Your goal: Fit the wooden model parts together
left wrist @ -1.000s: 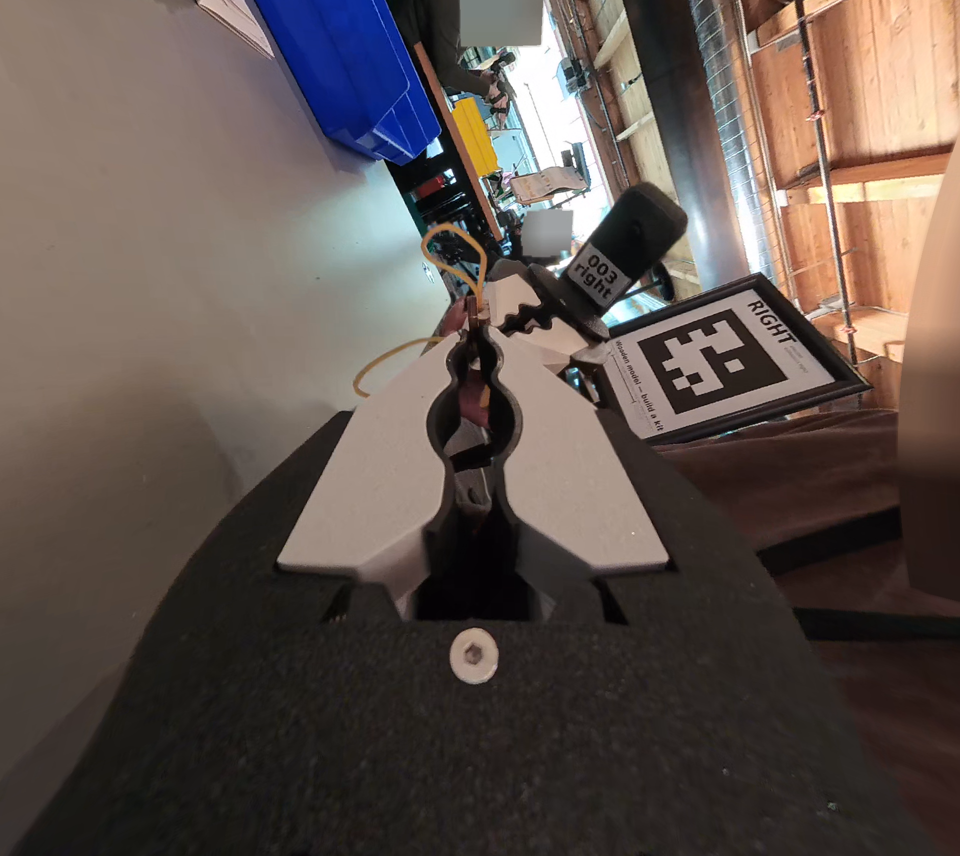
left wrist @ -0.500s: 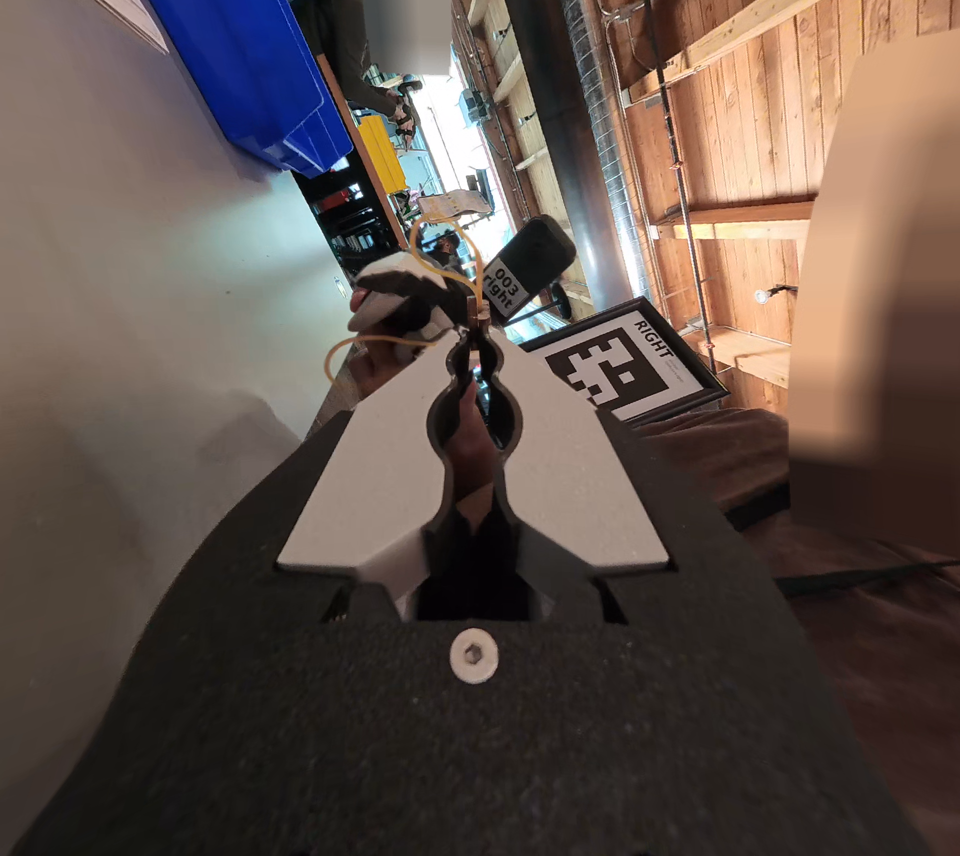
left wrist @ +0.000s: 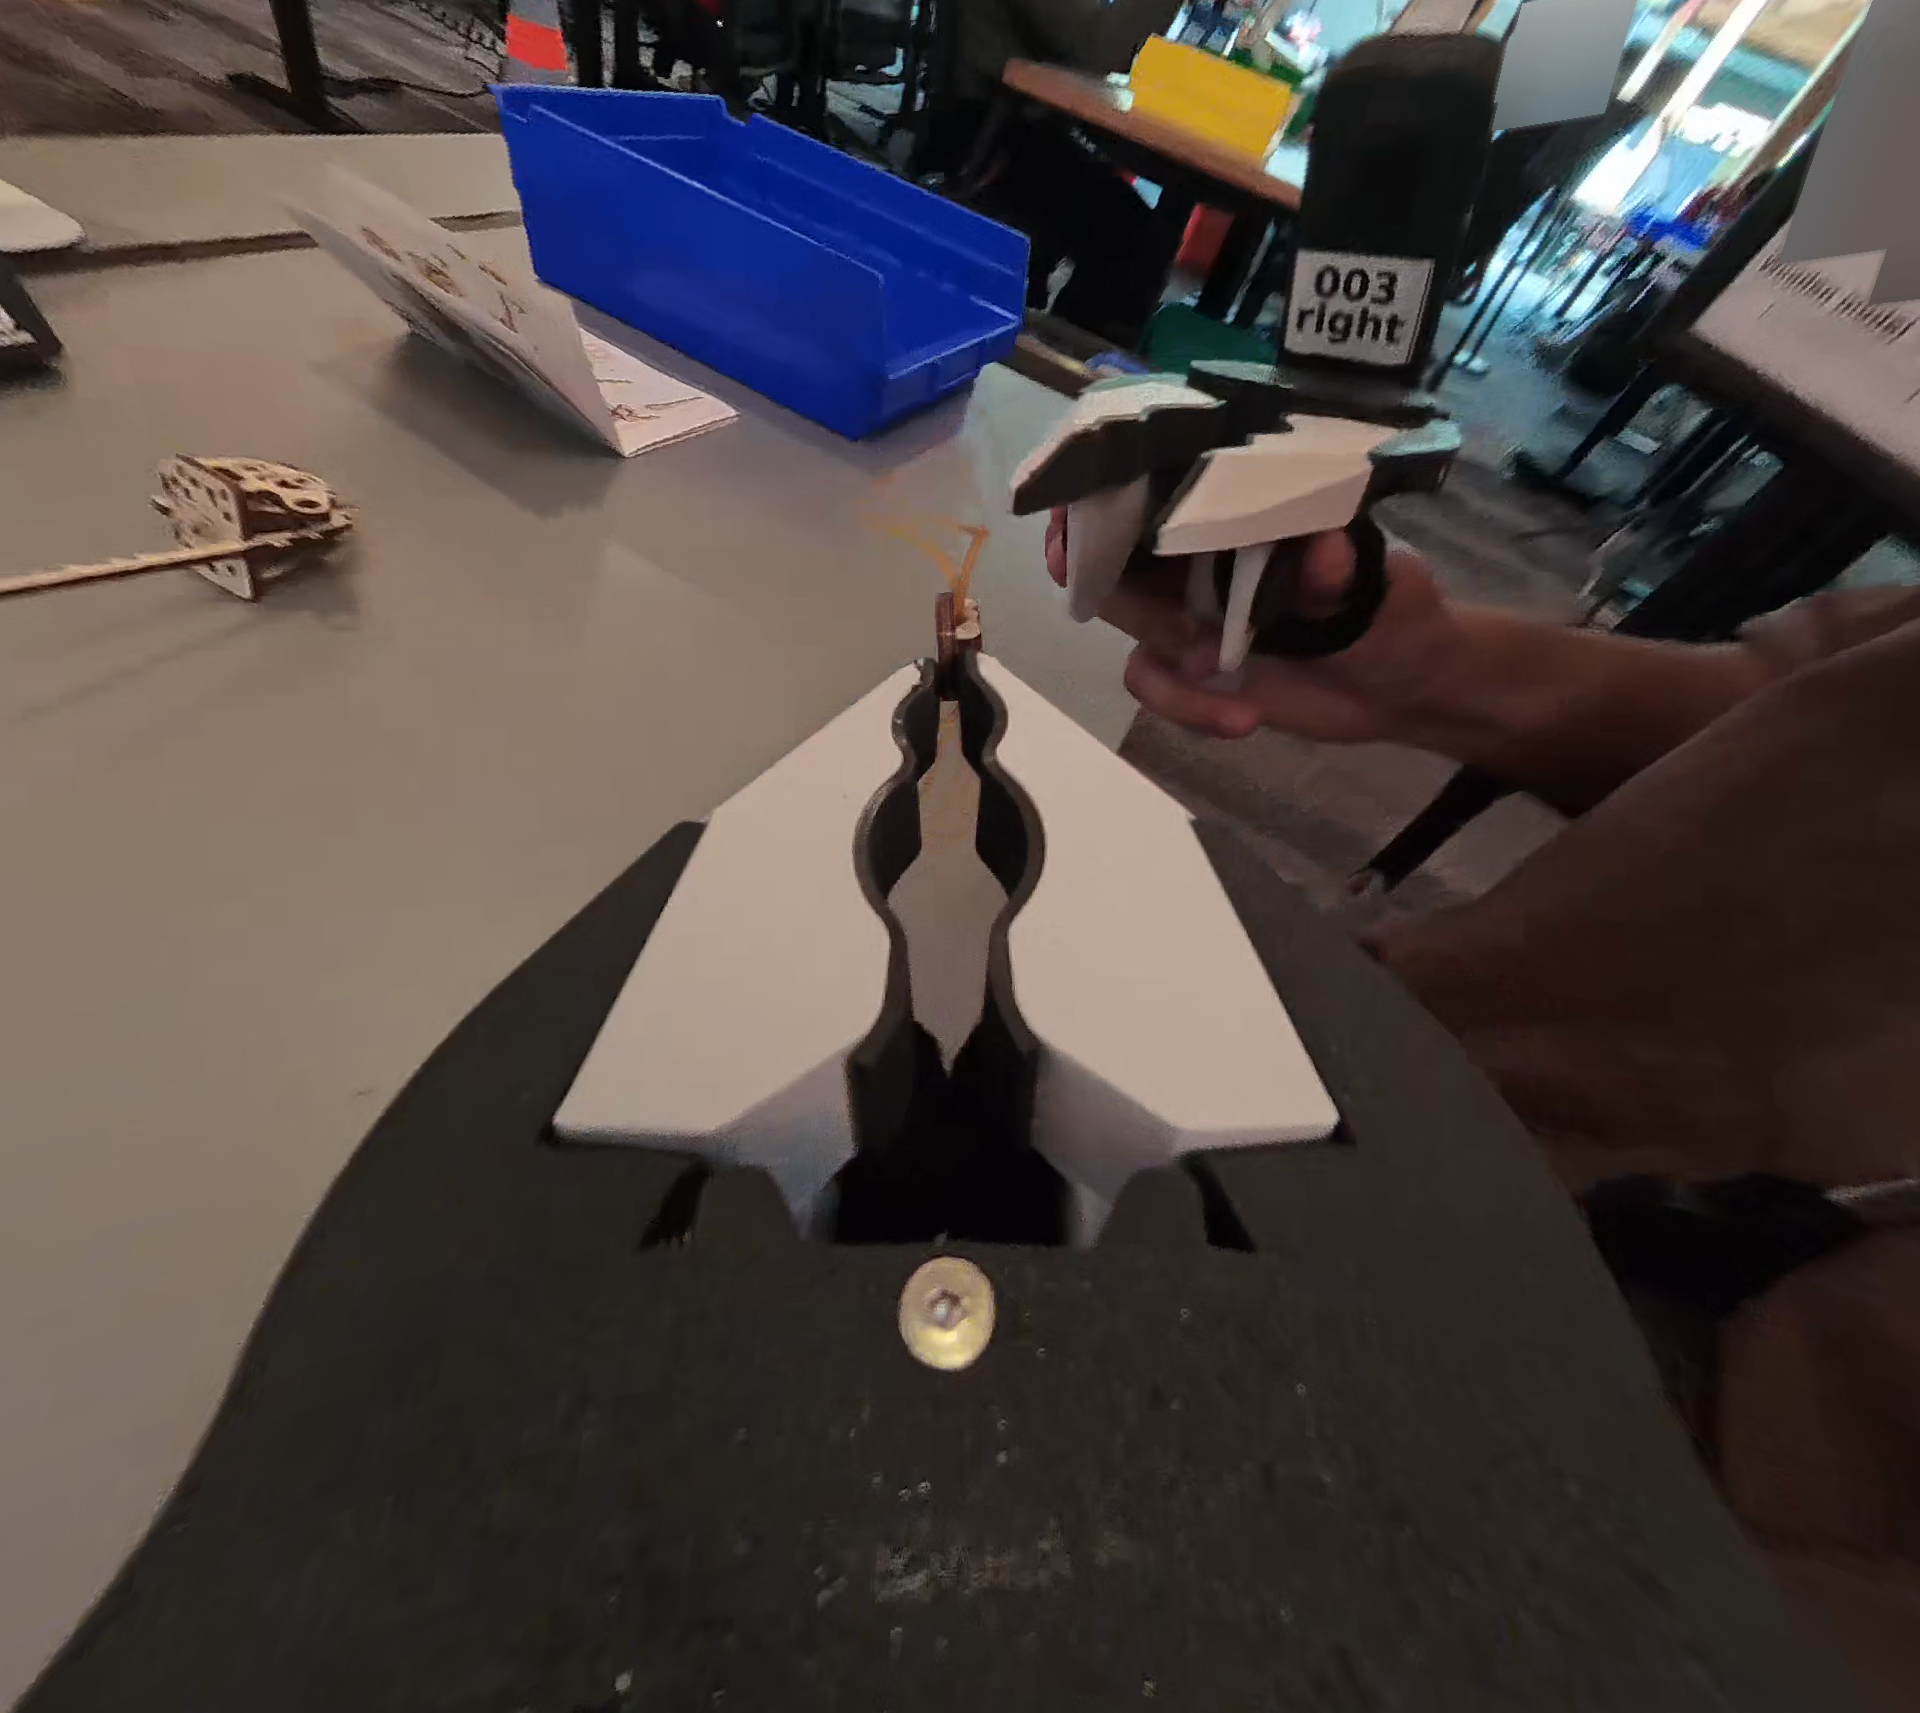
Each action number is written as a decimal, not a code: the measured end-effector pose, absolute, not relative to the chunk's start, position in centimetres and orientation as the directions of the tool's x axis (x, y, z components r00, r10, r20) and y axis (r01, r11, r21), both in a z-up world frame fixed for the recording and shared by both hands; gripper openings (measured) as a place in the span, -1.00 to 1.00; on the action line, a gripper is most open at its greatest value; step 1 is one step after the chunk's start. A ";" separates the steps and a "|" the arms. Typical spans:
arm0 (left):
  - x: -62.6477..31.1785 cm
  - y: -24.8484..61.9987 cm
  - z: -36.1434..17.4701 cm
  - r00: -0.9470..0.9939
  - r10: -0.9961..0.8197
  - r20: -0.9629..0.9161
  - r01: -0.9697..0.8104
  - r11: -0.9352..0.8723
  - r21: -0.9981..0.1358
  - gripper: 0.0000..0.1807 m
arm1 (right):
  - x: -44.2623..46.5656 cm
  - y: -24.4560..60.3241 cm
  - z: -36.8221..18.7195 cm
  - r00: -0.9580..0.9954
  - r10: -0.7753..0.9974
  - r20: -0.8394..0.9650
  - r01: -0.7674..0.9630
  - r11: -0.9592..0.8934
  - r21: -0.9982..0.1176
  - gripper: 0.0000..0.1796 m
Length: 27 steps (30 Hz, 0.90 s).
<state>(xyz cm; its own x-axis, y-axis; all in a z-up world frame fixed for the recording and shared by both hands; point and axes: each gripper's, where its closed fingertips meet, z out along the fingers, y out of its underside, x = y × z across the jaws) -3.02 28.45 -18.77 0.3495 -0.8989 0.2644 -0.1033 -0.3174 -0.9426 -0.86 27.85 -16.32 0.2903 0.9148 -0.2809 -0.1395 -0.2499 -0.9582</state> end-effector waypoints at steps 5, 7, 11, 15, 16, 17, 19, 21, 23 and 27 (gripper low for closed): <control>-2.2 27.9 -19.5 0.373 -0.923 0.101 -0.216 -0.192 -0.957 -0.99 | -0.6 29.1 -17.9 0.298 0.856 -0.423 -0.155 -0.394 -0.906 -0.69; -2.0 27.7 -19.6 0.367 -0.926 0.088 -0.228 -0.181 -0.957 -0.99 | -0.4 29.5 -18.9 0.304 0.831 -0.466 -0.138 -0.445 -0.885 -0.64; -1.9 27.8 -19.6 0.370 -0.926 0.080 -0.234 -0.176 -0.956 -0.99 | 0.0 29.8 -19.4 0.298 0.808 -0.509 -0.141 -0.490 -0.860 -0.61; -2.0 28.0 -19.6 0.371 -0.924 0.095 -0.223 -0.188 -0.957 -0.99 | -0.3 29.4 -19.4 0.240 0.794 -0.558 -0.149 -0.538 -0.830 -0.61; -2.0 27.9 -19.6 0.369 -0.925 0.093 -0.226 -0.187 -0.956 -0.99 | -0.4 29.2 -19.2 0.219 0.791 -0.572 -0.157 -0.549 -0.821 -0.62; -2.0 27.9 -19.6 0.370 -0.925 0.089 -0.229 -0.183 -0.956 -0.99 | -0.5 29.1 -19.0 0.203 0.788 -0.581 -0.167 -0.556 -0.814 -0.62; -1.9 27.8 -19.8 0.367 -0.926 0.085 -0.239 -0.182 -0.954 -0.98 | -0.6 29.0 -18.8 0.188 0.787 -0.588 -0.175 -0.562 -0.808 -0.64; -1.7 27.8 -19.9 0.360 -0.928 0.097 -0.237 -0.191 -0.952 -0.98 | -0.5 29.0 -18.9 0.194 0.788 -0.585 -0.168 -0.561 -0.811 -0.65; -1.7 27.7 -19.9 0.353 -0.928 0.117 -0.228 -0.206 -0.952 -0.98 | -0.4 28.9 -18.9 0.197 0.787 -0.585 -0.166 -0.561 -0.811 -0.68; -1.5 27.6 -19.1 0.274 -0.904 0.327 -0.108 -0.367 -0.924 -0.99 | 0.1 29.2 -18.8 0.246 0.795 -0.555 -0.171 -0.528 -0.832 -0.69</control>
